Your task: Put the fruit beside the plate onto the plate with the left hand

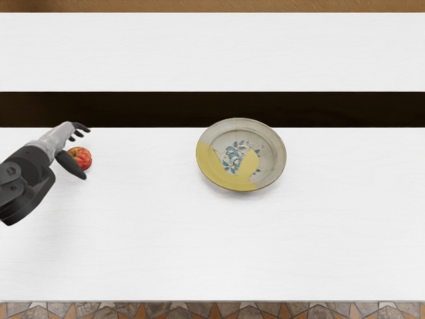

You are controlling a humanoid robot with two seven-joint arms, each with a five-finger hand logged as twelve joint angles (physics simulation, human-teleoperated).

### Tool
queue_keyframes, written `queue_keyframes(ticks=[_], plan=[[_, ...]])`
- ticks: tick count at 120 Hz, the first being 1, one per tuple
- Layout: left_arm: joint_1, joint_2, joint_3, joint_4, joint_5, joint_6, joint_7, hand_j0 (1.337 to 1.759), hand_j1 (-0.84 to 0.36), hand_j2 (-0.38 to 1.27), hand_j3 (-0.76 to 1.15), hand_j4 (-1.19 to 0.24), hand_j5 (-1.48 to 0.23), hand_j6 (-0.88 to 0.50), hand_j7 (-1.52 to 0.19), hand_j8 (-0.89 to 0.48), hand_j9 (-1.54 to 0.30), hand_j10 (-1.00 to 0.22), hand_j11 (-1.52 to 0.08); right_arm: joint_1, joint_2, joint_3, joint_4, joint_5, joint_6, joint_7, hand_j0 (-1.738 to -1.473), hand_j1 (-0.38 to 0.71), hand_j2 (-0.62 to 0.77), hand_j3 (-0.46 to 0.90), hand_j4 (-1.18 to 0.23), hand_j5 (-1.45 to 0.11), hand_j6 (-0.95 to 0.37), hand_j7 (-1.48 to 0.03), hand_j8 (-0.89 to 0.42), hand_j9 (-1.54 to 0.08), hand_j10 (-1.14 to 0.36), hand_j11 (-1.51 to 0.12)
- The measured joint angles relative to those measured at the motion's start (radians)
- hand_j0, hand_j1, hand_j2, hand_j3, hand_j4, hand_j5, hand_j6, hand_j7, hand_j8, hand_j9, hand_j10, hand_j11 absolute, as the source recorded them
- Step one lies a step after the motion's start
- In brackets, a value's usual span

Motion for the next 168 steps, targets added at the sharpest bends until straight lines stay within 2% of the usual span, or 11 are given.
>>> queue_keyframes(ticks=[121,146,168], plan=[[-0.001,-0.020,0.013,0.012,-0.001,0.002,0.000,1.657,-0.23,0.12,0.00,-0.50,-0.65,-0.50,-0.65,-0.50,-0.65,-0.50,-0.65,0.005,0.000,0.000,0.000,-0.001,-0.003,0.000,-1.658,-0.35,0.00,0.00,0.00,0.00,0.00,0.00,0.00,0.00,0.00,0.00],[-0.001,-0.017,0.013,0.012,-0.002,0.001,0.000,1.657,-0.27,0.20,0.00,-0.56,-0.73,-0.56,-0.73,-0.46,-0.73,-0.54,-0.73,0.006,0.000,0.000,0.000,-0.001,-0.002,0.000,-1.658,-0.35,0.00,0.00,0.00,0.00,0.00,0.00,0.00,0.00,0.00,0.00],[-0.001,-0.016,0.013,0.012,-0.003,0.000,0.000,1.655,-0.29,0.24,0.00,-0.60,-0.81,-0.52,-0.81,-0.42,-0.81,-0.51,-0.81,0.006,0.000,0.000,0.000,-0.001,-0.002,0.000,-1.658,-0.35,0.00,0.00,0.00,0.00,0.00,0.00,0.00,0.00,0.00,0.00]])
